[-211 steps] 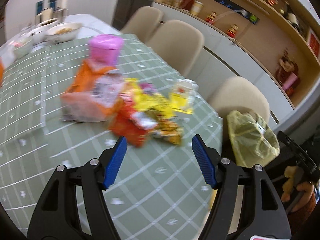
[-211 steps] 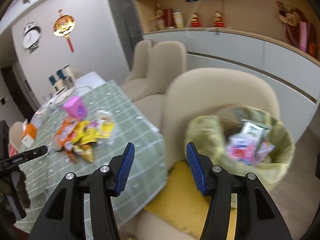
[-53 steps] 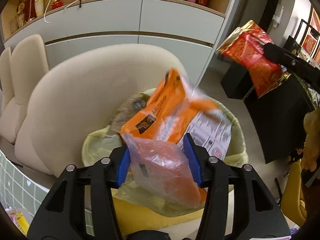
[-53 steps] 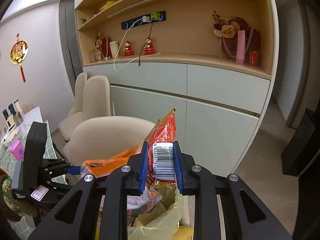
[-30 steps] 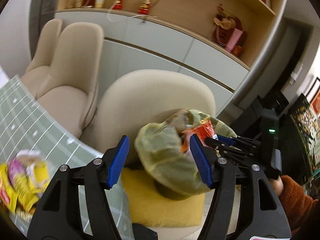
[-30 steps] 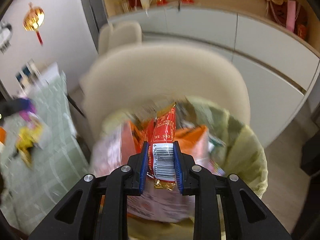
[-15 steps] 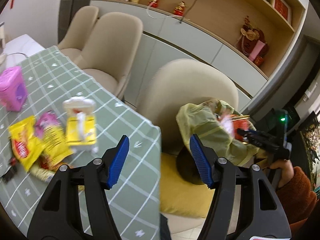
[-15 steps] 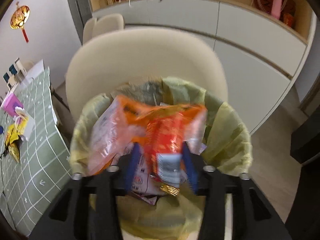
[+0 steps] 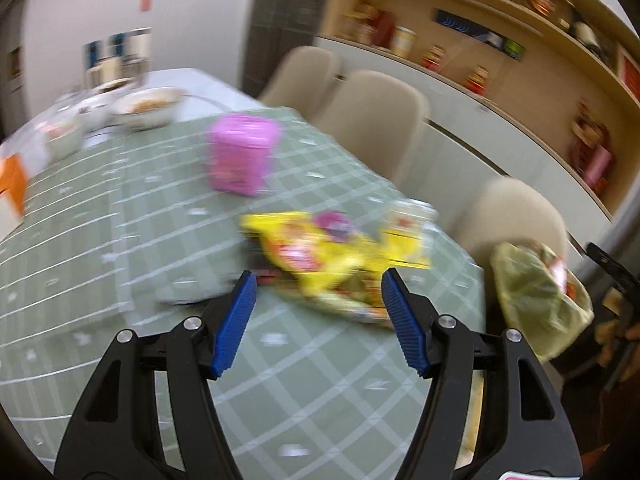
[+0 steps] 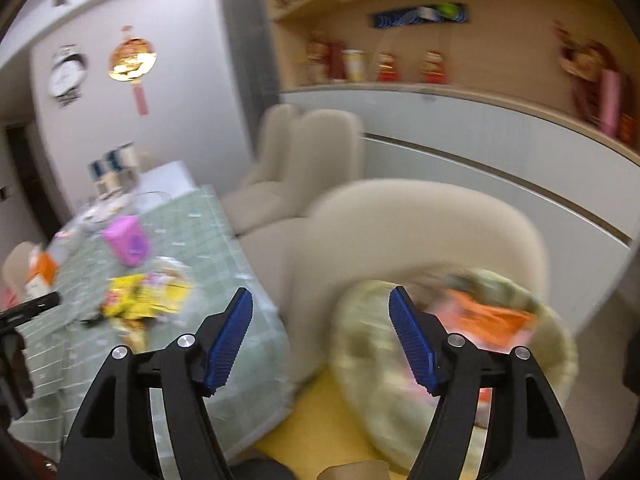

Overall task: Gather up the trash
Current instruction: 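Move both grippers back to the table toward the remaining wrappers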

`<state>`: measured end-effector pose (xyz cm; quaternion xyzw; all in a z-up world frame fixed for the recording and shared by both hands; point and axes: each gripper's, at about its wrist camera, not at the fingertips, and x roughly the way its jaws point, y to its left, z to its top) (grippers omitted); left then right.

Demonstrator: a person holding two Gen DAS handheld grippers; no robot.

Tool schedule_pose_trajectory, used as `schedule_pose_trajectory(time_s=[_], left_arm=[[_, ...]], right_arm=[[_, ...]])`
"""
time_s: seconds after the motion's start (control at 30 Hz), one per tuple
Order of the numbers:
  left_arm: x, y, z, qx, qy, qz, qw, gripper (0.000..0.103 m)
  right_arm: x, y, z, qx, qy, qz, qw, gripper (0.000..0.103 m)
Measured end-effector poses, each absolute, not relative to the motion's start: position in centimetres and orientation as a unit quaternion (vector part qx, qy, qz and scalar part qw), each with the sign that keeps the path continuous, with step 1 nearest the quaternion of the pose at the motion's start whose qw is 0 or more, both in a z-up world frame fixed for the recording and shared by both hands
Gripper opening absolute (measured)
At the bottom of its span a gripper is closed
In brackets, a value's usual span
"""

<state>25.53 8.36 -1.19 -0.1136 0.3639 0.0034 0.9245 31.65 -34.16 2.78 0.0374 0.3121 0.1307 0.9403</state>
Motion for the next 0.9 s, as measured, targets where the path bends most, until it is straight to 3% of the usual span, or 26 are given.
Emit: schedule_pose_trajectory(time_s=[0.33,0.9], left_arm=[[23.7,16.5,-3.1,-0.141,0.351,0.052,0.924,0.065],[32.5,12.6,-9.8,-0.075,0.45,-0.062,0.888,0.065]], right_arm=[[32.3,-21.6,0.6,-0.007,0.334,0.262,0.905,0.067],[32.1,-16.2,-5.2,-0.032,0.398,0.27,0.876,0.067]])
